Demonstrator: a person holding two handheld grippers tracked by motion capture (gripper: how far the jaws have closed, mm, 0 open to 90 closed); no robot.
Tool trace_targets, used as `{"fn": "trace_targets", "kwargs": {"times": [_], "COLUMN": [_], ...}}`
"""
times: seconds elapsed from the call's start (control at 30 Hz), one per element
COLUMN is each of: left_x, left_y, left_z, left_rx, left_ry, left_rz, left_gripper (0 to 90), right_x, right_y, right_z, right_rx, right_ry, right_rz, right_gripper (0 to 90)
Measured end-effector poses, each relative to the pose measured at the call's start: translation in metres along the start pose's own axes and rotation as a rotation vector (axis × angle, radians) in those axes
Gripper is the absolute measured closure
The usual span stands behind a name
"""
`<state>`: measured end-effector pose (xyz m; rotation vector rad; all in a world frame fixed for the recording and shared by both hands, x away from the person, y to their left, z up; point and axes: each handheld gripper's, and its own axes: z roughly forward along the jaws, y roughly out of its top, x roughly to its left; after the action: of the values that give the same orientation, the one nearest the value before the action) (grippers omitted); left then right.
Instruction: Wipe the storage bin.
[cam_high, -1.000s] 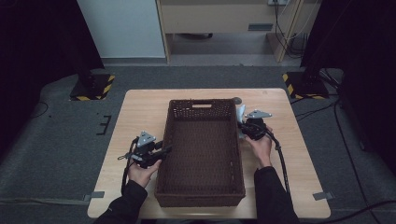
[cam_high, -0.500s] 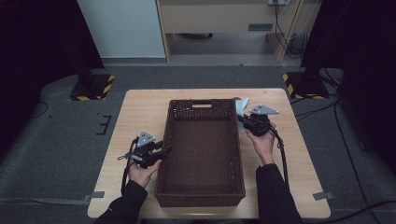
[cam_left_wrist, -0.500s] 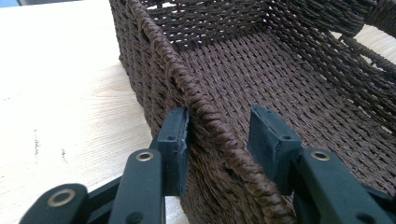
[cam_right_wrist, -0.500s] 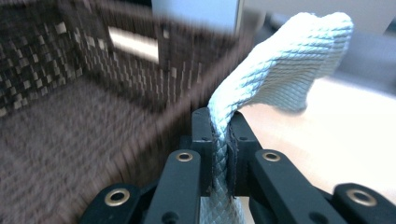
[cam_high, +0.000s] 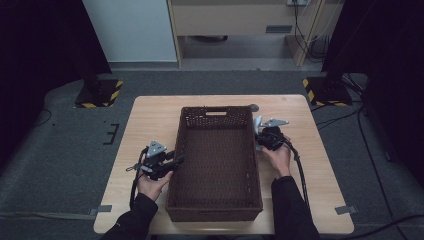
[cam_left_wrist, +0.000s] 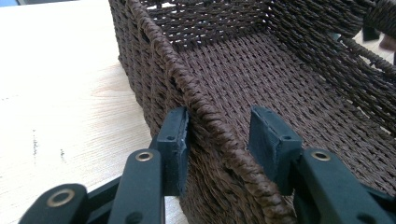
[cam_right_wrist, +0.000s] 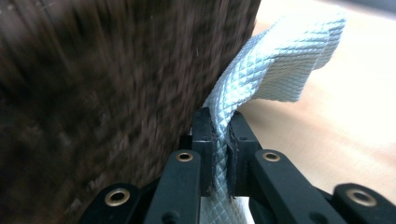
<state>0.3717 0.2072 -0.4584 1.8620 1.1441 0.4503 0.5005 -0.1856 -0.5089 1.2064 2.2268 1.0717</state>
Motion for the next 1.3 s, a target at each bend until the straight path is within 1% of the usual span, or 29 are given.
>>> {"fn": "trace_targets", "kwargs": {"times": [0.03,0.07,0.13,0.17,0.23,0.27,0.33,0.4,0.43,0.47,0.5,0.57,0.6,0.67,0.73,0.77,0.83,0.87,0.9,0.97,1.0,1.07,1.1,1.13,1.17,1.2,1.23,1.27,1.3], "left_x": [0.0,0.0,0.0,0.0,0.0,0.0,0.0,0.0,0.0,0.0,0.0,-0.002,-0.003,-0.004,-0.004,-0.004,-0.004,-0.004,-0.004,-0.005,-0.005,-0.006,-0.005,-0.004,-0.004,-0.003,-0.003,-0.002,-0.003], "left_y": [0.0,0.0,0.0,0.0,0.0,0.0,0.0,-0.001,-0.001,-0.001,-0.001,0.0,0.0,0.002,0.002,0.002,0.003,0.003,0.004,0.004,0.005,0.004,0.004,0.004,0.004,0.004,0.004,0.004,0.005], "left_z": [0.0,0.0,0.0,0.0,0.0,0.0,0.0,0.0,0.0,0.0,0.0,0.0,0.0,0.001,0.002,0.003,0.004,0.004,0.005,0.006,0.006,0.005,0.005,0.005,0.005,0.005,0.005,0.005,0.005], "left_rx": [0.0,0.0,-0.002,-0.002,-0.004,-0.004,-0.005,-0.009,-0.01,-0.011,-0.011,-0.007,-0.009,-0.014,-0.019,-0.022,-0.024,-0.023,-0.023,-0.022,-0.022,-0.021,-0.023,-0.028,-0.03,-0.029,-0.026,-0.022,-0.017], "left_ry": [0.001,0.001,0.002,0.002,0.002,0.0,0.0,0.001,0.002,0.005,0.005,0.02,0.029,0.052,0.055,0.056,0.059,0.06,0.061,0.067,0.069,0.07,0.066,0.063,0.063,0.067,0.066,0.062,0.068], "left_rz": [0.001,0.003,0.005,0.006,0.004,0.002,-0.002,-0.01,-0.01,-0.011,-0.011,-0.006,-0.002,-0.01,-0.016,-0.021,-0.019,-0.019,-0.02,-0.016,-0.016,-0.013,-0.018,-0.023,-0.025,-0.028,-0.033,-0.031,-0.024], "left_gripper": [57.2,57.3,57.2,57.2,57.1,57.1,57.0,57.2,57.2,57.4,57.9,58.9,59.6,62.6,64.3,64.5,64.8,64.8,64.8,64.9,64.9,64.9,64.6,64.1,63.0,61.1,59.3,58.8,58.1], "right_x": [0.0,0.0,-0.001,-0.001,-0.001,-0.001,-0.001,0.001,0.002,0.003,0.005,0.006,0.006,0.008,0.008,0.009,0.008,0.008,0.009,0.01,0.012,0.012,0.011,0.01,0.009,0.008,0.007,0.007,0.006], "right_y": [-0.003,-0.006,-0.006,-0.004,0.004,0.011,0.022,0.031,0.033,0.034,0.034,0.031,0.029,0.022,0.014,0.01,0.003,-0.001,-0.004,-0.012,-0.016,-0.018,-0.018,-0.017,-0.015,-0.012,-0.01,-0.006,-0.003], "right_z": [0.002,0.004,0.0,-0.004,-0.017,-0.027,-0.044,-0.059,-0.063,-0.068,-0.069,-0.069,-0.068,-0.062,-0.056,-0.052,-0.046,-0.043,-0.04,-0.032,-0.028,-0.026,-0.028,-0.03,-0.035,-0.041,-0.046,-0.056,-0.063], "right_rx": [0.017,0.018,0.013,0.002,-0.055,-0.09,-0.148,-0.187,-0.196,-0.196,-0.189,-0.165,-0.146,-0.104,-0.067,-0.058,-0.041,-0.032,-0.024,0.0,0.021,0.028,0.017,0.004,-0.022,-0.06,-0.092,-0.143,-0.181], "right_ry": [0.001,0.003,0.012,0.01,0.011,0.018,0.031,0.043,0.046,0.062,0.062,0.077,0.081,0.082,0.089,0.089,0.093,0.101,0.101,0.104,0.103,0.106,0.109,0.107,0.104,0.101,0.098,0.097,0.101], "right_rz": [0.004,0.021,0.031,0.019,-0.005,-0.004,-0.02,-0.037,-0.045,-0.058,-0.069,-0.076,-0.079,-0.098,-0.095,-0.088,-0.084,-0.07,-0.068,-0.058,-0.062,-0.057,-0.033,-0.03,-0.023,-0.009,-0.006,-0.002,0.005], "right_gripper": [84.5,84.5,84.6,84.5,84.5,84.6,84.6,84.6,84.5,84.5,84.5,84.6,84.6,84.6,84.6,84.6,84.6,84.6,84.6,84.6,84.5,84.5,84.5,84.5,84.6,84.6,84.6,84.6,84.6]}}
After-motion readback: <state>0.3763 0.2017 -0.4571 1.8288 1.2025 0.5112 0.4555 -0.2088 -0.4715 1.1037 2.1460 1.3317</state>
